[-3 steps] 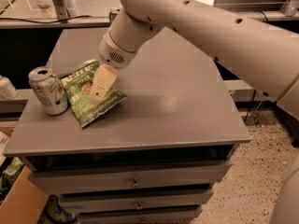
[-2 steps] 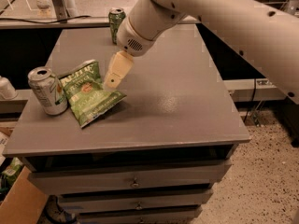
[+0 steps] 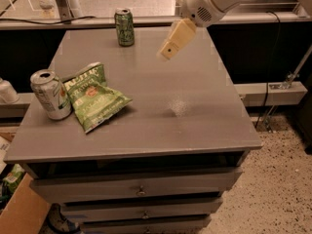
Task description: Move green jalapeno chip bag near 7up can
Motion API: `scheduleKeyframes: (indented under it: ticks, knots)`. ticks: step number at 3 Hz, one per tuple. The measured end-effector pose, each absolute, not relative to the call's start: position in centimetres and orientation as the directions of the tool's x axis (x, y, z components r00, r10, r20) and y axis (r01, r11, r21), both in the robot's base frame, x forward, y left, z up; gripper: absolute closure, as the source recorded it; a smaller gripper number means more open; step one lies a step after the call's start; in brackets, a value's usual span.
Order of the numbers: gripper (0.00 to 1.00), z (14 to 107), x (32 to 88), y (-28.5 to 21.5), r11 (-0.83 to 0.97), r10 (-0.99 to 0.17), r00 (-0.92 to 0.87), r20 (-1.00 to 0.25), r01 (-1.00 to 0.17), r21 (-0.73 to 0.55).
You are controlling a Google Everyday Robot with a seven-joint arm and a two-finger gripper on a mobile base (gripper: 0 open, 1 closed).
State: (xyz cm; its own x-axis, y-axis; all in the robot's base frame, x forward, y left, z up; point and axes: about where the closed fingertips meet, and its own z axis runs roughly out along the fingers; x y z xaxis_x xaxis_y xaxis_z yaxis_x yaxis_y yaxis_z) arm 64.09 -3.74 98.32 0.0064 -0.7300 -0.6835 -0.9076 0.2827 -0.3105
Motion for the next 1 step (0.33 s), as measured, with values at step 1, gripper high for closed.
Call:
scheduleKeyframes:
  ticks: [1]
  knots:
    - [0.0,98.25,64.07,-3.66,0.282,-0.73,0.006,-0.683,-0.908,-0.309]
